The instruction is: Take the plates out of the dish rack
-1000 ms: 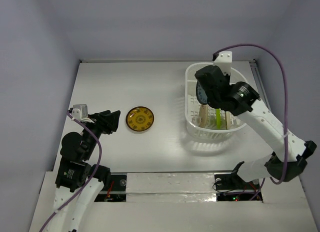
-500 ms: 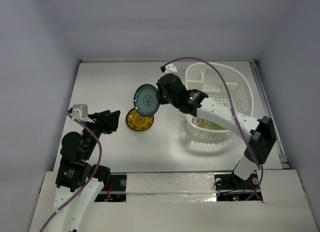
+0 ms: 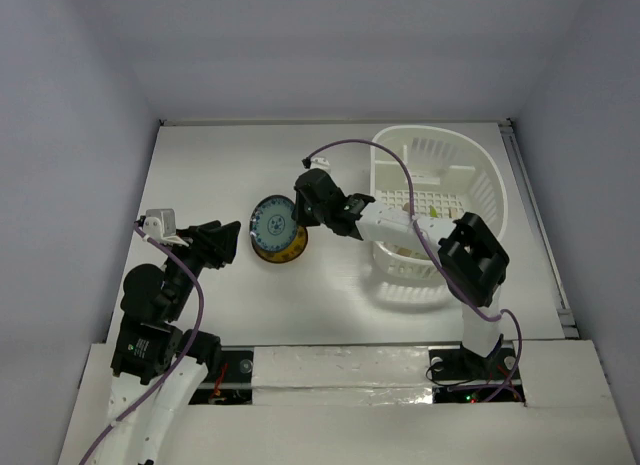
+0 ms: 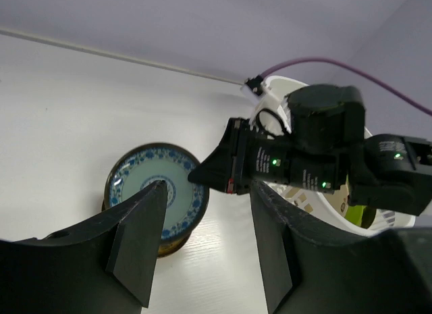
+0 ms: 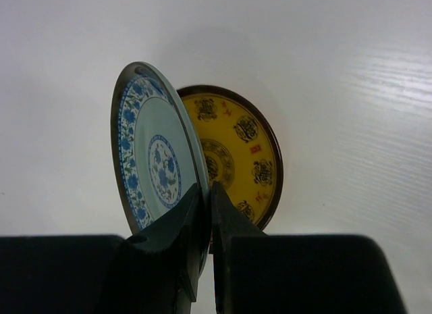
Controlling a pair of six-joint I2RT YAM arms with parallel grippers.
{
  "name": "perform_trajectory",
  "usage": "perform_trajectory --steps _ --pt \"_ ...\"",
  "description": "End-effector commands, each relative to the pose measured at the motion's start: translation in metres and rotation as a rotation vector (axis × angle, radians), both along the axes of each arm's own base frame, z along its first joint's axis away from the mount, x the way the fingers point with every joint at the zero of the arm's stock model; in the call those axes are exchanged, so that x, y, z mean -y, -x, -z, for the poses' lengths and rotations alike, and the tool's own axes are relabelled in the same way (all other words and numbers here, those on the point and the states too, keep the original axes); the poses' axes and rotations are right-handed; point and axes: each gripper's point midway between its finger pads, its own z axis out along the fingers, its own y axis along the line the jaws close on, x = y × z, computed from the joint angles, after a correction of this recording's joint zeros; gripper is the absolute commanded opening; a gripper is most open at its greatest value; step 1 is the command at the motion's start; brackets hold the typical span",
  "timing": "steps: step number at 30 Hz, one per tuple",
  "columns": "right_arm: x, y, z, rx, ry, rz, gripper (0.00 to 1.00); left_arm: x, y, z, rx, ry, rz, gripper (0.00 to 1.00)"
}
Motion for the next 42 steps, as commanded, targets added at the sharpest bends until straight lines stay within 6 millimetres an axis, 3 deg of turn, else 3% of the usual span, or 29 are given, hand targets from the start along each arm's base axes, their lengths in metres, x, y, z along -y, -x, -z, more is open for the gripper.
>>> perform_trajectory --steps 1,7,10,11,13,14,16,17,19,22,23,25,26,27,29,30,31,33,34,37,40,41,42 --pt "-0.015 0.0 0.001 -0.001 -0.104 0.004 0.03 0.001 -0.003 -0.009 0.033 0.014 0.004 0.49" --pt "-0.007 0.004 0.027 -0.035 -0.072 0.022 0.11 0.001 -0.003 -0.009 0.032 0.013 0.006 0.49" --pt "-0.005 0.008 0.039 -0.057 -0.054 0.02 0.25 0.001 -0.002 -0.009 0.032 0.016 0.004 0.49" --pt "-0.003 0.008 0.042 -0.06 -0.042 0.022 0.4 -0.001 -0.003 -0.009 0.033 0.014 -0.005 0.49" --pt "0.0 0.011 0.047 -0.073 -0.02 0.015 0.52 0.0 -0.003 -0.009 0.033 0.014 -0.004 0.49" --pt "0.002 0.011 0.047 -0.072 -0.009 0.013 0.62 0.0 -0.003 -0.01 0.037 0.017 -0.002 0.49" --pt "0.005 0.013 0.046 -0.075 0.009 0.01 0.7 0.0 -0.003 -0.01 0.036 0.015 -0.002 0.49" --pt "0.007 0.013 0.037 -0.06 0.007 0.009 0.77 0.0 -0.002 -0.01 0.037 0.015 -0.002 0.49" --pt "0.016 0.013 0.028 -0.042 0.029 0.02 0.82 0.0 -0.002 -0.011 0.038 0.017 -0.002 0.49" --pt "0.03 0.015 -0.005 0.011 0.04 0.032 0.83 0.0 -0.002 -0.011 0.042 0.016 0.0 0.49" --pt "0.036 0.016 -0.031 0.05 0.021 0.034 0.81 0.0 -0.002 -0.012 0.044 0.015 -0.001 0.49" --pt "0.061 0.019 -0.052 0.094 0.054 0.089 0.7 0.0 -0.001 -0.011 0.042 0.016 0.004 0.49" --pt "0.079 0.016 -0.067 0.144 0.077 0.15 0.53 0.0 -0.001 -0.012 0.045 0.017 0.004 0.49" --pt "0.097 0.021 -0.102 0.197 0.039 0.185 0.37 0.001 -0.001 -0.012 0.047 0.016 0.006 0.49" --pt "0.141 0.025 -0.112 0.211 0.097 0.273 0.04 0.002 0.0 -0.013 0.05 0.016 0.015 0.49" --pt "0.167 0.024 -0.12 0.233 0.126 0.341 0.0 0.003 0.0 -0.013 0.051 0.018 0.018 0.48" --pt "0.196 0.035 -0.132 0.237 0.145 0.382 0.0 0.003 0.0 -0.013 0.051 0.018 0.019 0.48" --pt "0.247 0.036 -0.132 0.227 0.197 0.497 0.0 0.003 0.001 -0.013 0.052 0.018 0.023 0.44" --pt "0.274 0.047 -0.137 0.222 0.213 0.534 0.0 0.003 0.002 -0.014 0.057 0.019 0.023 0.42" --pt "0.339 0.062 -0.122 0.158 0.326 0.669 0.0 0.003 0.002 -0.015 0.06 0.018 0.024 0.37" --pt "0.375 0.078 -0.115 0.095 0.412 0.734 0.19 0.006 0.003 -0.014 0.056 0.017 0.041 0.35" --pt "0.378 0.079 -0.11 0.068 0.446 0.731 0.4 0.007 0.003 -0.014 0.056 0.015 0.044 0.35" --pt "0.38 0.081 -0.11 0.054 0.468 0.733 0.47 0.007 0.003 -0.014 0.055 0.015 0.047 0.35"
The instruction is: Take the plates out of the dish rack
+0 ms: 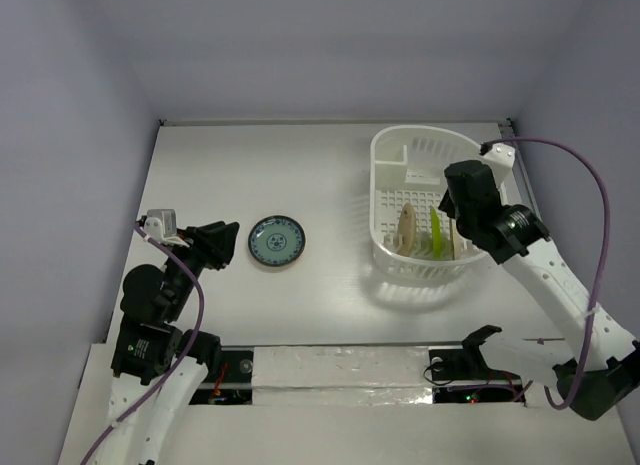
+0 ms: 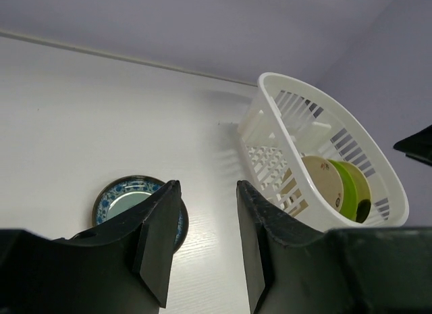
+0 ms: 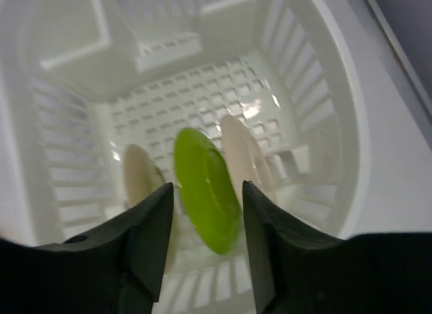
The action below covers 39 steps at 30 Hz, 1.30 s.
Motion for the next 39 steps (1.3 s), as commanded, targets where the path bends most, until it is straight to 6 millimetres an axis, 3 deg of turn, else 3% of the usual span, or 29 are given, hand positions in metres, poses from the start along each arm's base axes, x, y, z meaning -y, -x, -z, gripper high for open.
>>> perform_trajectory --steps 1,2,7,16,21,26,33,39 --pt "0.03 0.027 0.037 -0.239 0.177 0.053 0.53 0.005 0.001 -0.013 0.051 0.011 0.031 0.35" --pt "0.033 0.027 0.041 -0.271 0.193 0.061 0.59 0.005 0.001 -0.012 0.049 0.012 0.031 0.35" --pt "0.022 0.021 0.069 -0.436 0.24 -0.002 0.6 0.007 0.005 -0.014 0.06 0.013 0.045 0.36" --pt "0.035 0.005 0.096 -0.573 0.256 0.035 0.54 0.006 0.01 -0.019 0.084 0.018 0.046 0.37" --pt "0.044 -0.004 0.113 -0.651 0.287 0.039 0.44 0.006 0.01 -0.02 0.085 0.02 0.045 0.37" --pt "0.051 -0.009 0.1 -0.662 0.342 0.059 0.26 0.006 0.011 -0.02 0.09 0.02 0.045 0.37" --pt "0.055 -0.014 0.081 -0.659 0.381 0.06 0.12 0.006 0.012 -0.021 0.092 0.02 0.046 0.37" --pt "0.054 -0.016 0.077 -0.677 0.407 0.057 0.02 0.005 0.013 -0.022 0.099 0.022 0.045 0.38"
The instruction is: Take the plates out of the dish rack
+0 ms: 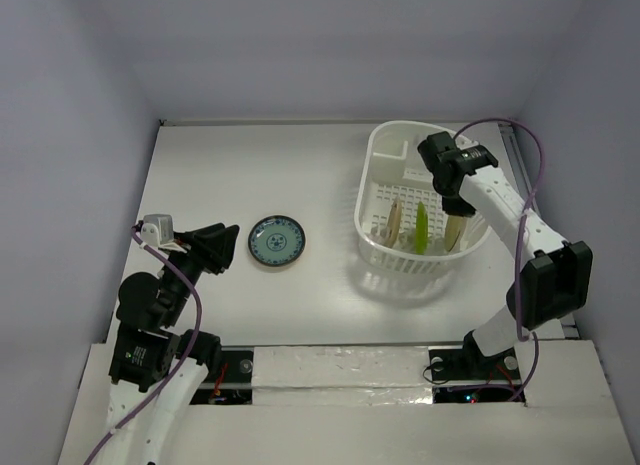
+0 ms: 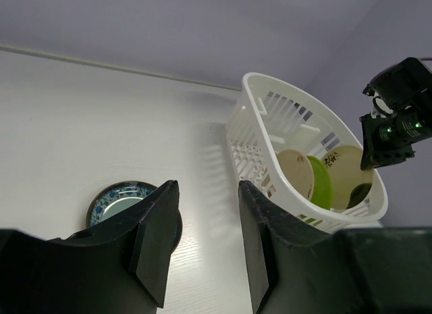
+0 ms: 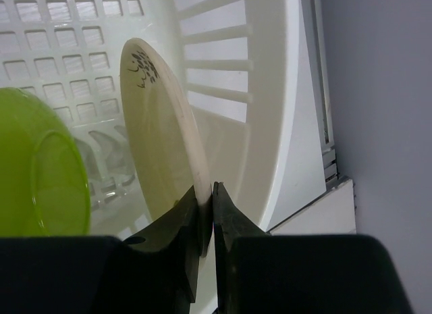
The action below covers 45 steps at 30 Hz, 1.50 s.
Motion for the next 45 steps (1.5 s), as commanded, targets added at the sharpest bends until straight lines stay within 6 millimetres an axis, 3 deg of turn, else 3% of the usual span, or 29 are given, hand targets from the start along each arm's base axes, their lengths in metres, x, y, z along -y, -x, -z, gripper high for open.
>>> perform_trajectory --steps 1,6,10,14,18,21,22,25,28,31,34,35,37,38,41,42,45 --pt "0.001 -0.007 -0.015 0.019 0.037 -0.004 0.01 0.002 0.002 -0.014 0.057 0.013 0.016 0.38" --pt "-0.003 -0.01 -0.024 0.022 0.062 -0.017 0.0 0.003 0.002 -0.014 0.056 0.012 0.017 0.38" --pt "0.005 -0.008 -0.047 0.06 0.094 0.013 0.0 0.003 0.002 -0.013 0.054 0.013 0.017 0.38" --pt "0.007 -0.007 -0.087 0.184 0.08 0.034 0.0 0.003 0.001 -0.012 0.049 0.012 0.019 0.38" --pt "-0.007 -0.009 -0.144 0.389 -0.015 0.026 0.0 0.003 0.0 -0.011 0.043 0.012 0.018 0.38" --pt "-0.051 -0.014 -0.179 0.553 -0.159 -0.103 0.0 0.003 -0.002 -0.01 0.039 0.01 0.013 0.38" --pt "-0.08 -0.023 -0.188 0.622 -0.267 -0.171 0.0 0.002 -0.002 -0.01 0.037 0.011 0.007 0.38" --pt "-0.169 -0.026 -0.2 0.691 -0.527 -0.393 0.0 -0.001 -0.004 -0.008 0.027 0.015 -0.012 0.38" --pt "-0.243 -0.03 -0.194 0.701 -0.701 -0.527 0.0 -0.009 -0.007 -0.007 0.014 0.022 -0.061 0.38" --pt "-0.305 -0.038 -0.17 0.666 -0.844 -0.609 0.0 -0.017 -0.009 -0.005 0.0 0.035 -0.115 0.39" --pt "-0.353 -0.038 -0.148 0.627 -0.968 -0.669 0.0 -0.029 -0.013 -0.004 -0.012 0.043 -0.183 0.38" --pt "-0.369 -0.041 -0.126 0.581 -0.967 -0.676 0.0 -0.03 -0.013 -0.003 -0.016 0.047 -0.191 0.38" --pt "-0.388 -0.045 -0.113 0.561 -0.999 -0.682 0.0 -0.034 -0.015 -0.002 -0.024 0.047 -0.209 0.37" --pt "-0.402 -0.047 -0.091 0.522 -0.993 -0.686 0.0 -0.035 -0.016 -0.001 -0.028 0.047 -0.217 0.37" --pt "-0.424 -0.052 -0.067 0.481 -1.011 -0.692 0.0 -0.036 -0.019 0.001 -0.035 0.042 -0.222 0.37" --pt "-0.429 -0.056 -0.045 0.448 -0.995 -0.68 0.0 -0.035 -0.019 0.001 -0.035 0.042 -0.218 0.36" --pt "-0.442 -0.055 -0.01 0.395 -1.0 -0.663 0.0 -0.034 -0.02 0.003 -0.04 0.036 -0.209 0.37"
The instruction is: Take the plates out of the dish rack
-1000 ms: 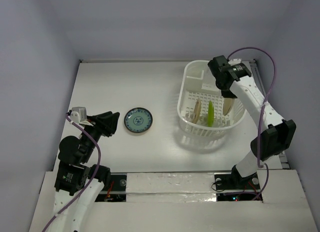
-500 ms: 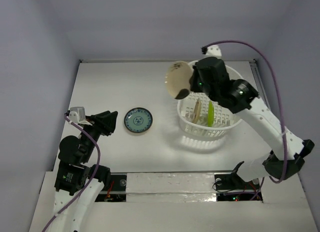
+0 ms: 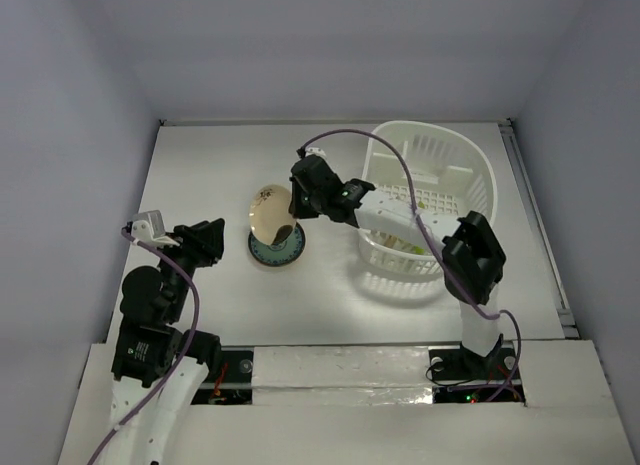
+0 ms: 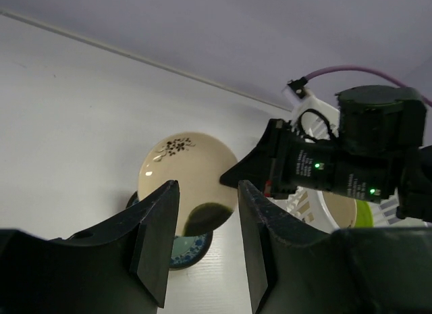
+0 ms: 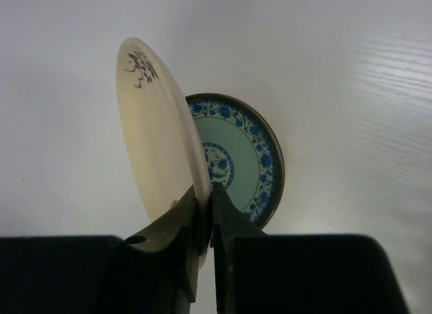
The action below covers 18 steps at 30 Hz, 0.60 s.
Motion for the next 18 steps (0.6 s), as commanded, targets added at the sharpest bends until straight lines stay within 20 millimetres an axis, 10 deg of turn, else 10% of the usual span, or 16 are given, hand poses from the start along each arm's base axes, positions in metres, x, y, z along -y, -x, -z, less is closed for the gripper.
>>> perform_trajectory --steps 1,10,18 --pt "-0.035 -0.007 -0.028 0.055 -0.174 -0.02 0.0 0.0 -0.004 -0.009 0.024 0.012 -0.003 0.37" --pt "-0.028 0.014 0.05 -0.068 -0.133 -0.005 0.1 0.001 -0.005 -0.008 0.02 0.007 0.002 0.37" --pt "-0.016 0.033 0.07 -0.1 -0.062 -0.024 0.59 0.001 -0.004 -0.009 0.025 0.008 0.002 0.37"
